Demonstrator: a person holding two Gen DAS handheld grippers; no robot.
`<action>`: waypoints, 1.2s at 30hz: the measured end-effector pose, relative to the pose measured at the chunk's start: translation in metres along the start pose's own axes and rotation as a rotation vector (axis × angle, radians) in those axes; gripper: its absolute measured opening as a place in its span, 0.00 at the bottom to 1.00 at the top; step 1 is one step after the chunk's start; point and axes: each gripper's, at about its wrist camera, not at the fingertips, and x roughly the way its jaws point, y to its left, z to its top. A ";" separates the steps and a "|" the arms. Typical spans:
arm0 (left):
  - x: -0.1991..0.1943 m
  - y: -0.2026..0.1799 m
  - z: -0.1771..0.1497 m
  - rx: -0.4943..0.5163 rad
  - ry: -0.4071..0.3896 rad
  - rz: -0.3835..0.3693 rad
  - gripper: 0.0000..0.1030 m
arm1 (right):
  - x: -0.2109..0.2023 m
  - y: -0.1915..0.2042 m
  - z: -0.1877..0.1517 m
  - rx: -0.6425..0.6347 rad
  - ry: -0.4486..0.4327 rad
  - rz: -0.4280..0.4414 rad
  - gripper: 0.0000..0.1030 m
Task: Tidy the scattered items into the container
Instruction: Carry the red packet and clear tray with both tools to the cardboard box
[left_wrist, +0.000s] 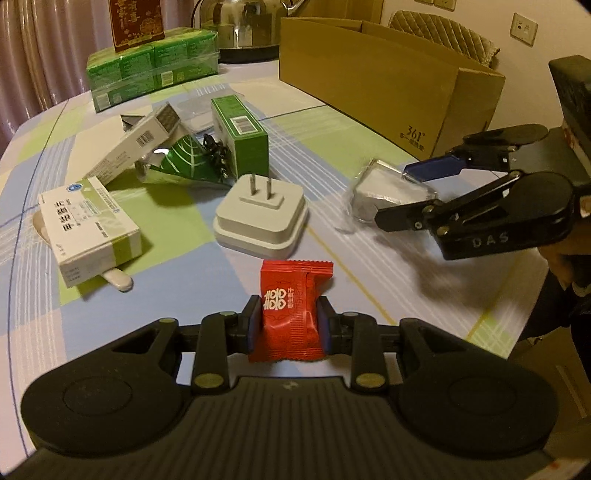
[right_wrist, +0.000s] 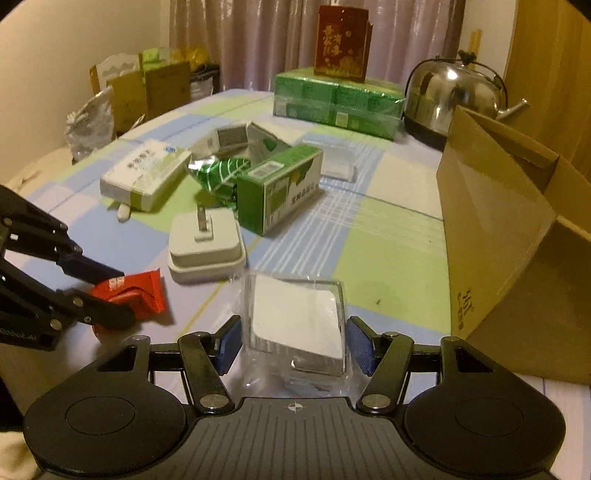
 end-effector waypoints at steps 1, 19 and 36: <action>0.001 -0.001 0.000 0.001 0.002 -0.002 0.25 | 0.002 0.000 -0.003 0.000 0.000 -0.001 0.57; 0.006 -0.004 -0.001 0.002 0.003 0.008 0.29 | 0.009 -0.017 -0.005 0.157 -0.003 0.055 0.54; -0.014 -0.015 0.003 0.025 -0.003 0.032 0.24 | -0.027 -0.011 -0.006 0.158 -0.060 0.028 0.48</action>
